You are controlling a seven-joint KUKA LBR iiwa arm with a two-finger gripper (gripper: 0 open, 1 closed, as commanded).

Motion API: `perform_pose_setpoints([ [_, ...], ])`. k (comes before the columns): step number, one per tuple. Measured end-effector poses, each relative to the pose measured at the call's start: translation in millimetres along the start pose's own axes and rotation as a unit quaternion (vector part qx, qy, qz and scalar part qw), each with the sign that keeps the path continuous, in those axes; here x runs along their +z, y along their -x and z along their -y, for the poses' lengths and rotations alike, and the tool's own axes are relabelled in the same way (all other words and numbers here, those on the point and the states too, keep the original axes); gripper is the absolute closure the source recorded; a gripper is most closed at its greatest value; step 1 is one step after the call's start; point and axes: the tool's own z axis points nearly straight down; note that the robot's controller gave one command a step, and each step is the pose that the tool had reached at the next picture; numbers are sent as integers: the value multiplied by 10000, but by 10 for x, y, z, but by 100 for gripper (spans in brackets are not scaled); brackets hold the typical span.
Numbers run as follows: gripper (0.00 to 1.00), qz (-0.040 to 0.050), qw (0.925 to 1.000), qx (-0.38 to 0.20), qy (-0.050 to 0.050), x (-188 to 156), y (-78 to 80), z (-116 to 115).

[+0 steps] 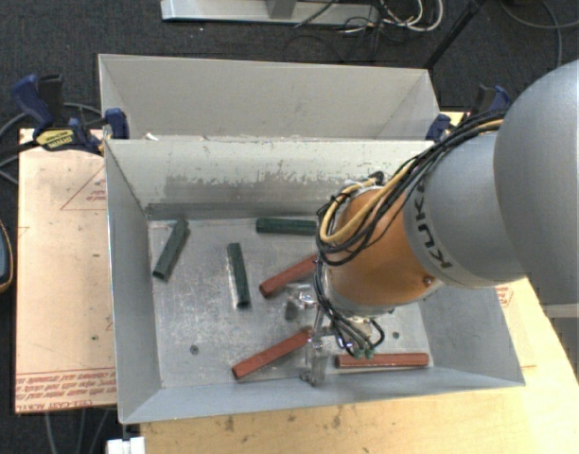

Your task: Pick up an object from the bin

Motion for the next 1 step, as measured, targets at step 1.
perform_pose_setpoints([
  [1,100,-47,10000,6,-1,8,-24,6],
])
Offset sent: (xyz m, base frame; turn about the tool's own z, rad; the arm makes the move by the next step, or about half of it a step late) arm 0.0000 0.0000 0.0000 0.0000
